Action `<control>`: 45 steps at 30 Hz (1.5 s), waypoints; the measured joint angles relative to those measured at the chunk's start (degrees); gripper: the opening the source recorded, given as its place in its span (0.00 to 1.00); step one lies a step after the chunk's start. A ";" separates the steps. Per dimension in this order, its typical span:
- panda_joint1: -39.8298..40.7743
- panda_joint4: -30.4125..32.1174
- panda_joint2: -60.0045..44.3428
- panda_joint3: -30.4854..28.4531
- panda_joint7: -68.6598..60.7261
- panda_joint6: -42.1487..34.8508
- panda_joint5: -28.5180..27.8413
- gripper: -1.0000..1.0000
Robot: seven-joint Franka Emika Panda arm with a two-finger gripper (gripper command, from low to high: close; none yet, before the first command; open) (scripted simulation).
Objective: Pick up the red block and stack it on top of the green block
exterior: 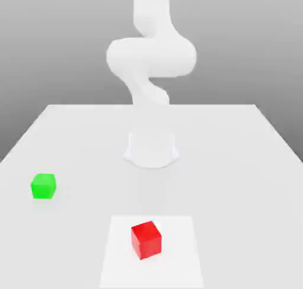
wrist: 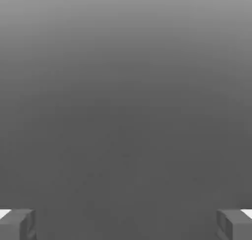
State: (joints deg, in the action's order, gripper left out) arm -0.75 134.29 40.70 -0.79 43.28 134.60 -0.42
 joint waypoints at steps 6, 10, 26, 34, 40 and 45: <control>-1.77 6.25 -12.89 -2.17 -6.67 7.06 -0.69 0.50; -2.83 10.29 -21.19 -3.61 -11.25 11.61 -0.75 0.50; -1.97 19.61 -54.49 -2.71 -27.36 33.07 4.23 0.50; -1.44 19.39 -56.12 -2.11 -27.54 34.40 4.46 0.00; -1.54 21.05 -45.22 -3.42 -24.99 25.20 1.29 0.00; 9.56 23.21 -40.23 -8.35 -15.82 22.53 -1.68 0.00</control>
State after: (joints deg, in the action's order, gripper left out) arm 8.81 157.50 0.47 -9.13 27.47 157.13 -2.10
